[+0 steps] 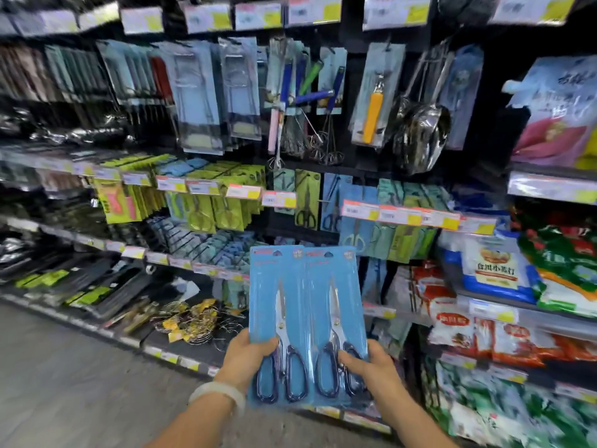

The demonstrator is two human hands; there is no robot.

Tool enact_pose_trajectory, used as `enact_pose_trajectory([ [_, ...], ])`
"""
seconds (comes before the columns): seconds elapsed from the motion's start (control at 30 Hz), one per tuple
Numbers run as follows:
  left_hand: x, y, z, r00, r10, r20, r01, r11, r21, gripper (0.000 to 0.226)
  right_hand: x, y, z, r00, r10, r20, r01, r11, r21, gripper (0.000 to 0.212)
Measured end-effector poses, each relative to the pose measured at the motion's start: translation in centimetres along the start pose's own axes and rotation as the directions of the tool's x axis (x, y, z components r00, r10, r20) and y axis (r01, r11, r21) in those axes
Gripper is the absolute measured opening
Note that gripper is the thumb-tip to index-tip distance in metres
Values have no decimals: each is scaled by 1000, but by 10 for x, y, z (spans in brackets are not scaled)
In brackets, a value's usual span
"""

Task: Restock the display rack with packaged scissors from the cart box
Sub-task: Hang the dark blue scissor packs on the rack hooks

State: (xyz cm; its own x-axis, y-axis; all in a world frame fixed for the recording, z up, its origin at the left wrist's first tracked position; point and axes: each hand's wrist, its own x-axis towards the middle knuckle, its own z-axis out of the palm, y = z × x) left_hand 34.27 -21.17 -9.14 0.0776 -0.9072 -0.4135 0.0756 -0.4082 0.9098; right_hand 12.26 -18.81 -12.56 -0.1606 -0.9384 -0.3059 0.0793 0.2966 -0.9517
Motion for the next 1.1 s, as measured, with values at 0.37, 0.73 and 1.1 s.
enact_pose_trajectory([
  [0.37,89,31,-19,1000,-3,9,3,1000,5,21,96,-31,43,1000,-2,-11,3,1000,18,27],
  [0.73,164,57,-11,995,-56,85,55,998,17,26,176,-52,49,992,-18,-124,18,1000,6,29],
  [1.1,209,78,-9,970,-69,231,40,991,128,17,210,-32,58,975,106,-193,-100,994,40,37],
])
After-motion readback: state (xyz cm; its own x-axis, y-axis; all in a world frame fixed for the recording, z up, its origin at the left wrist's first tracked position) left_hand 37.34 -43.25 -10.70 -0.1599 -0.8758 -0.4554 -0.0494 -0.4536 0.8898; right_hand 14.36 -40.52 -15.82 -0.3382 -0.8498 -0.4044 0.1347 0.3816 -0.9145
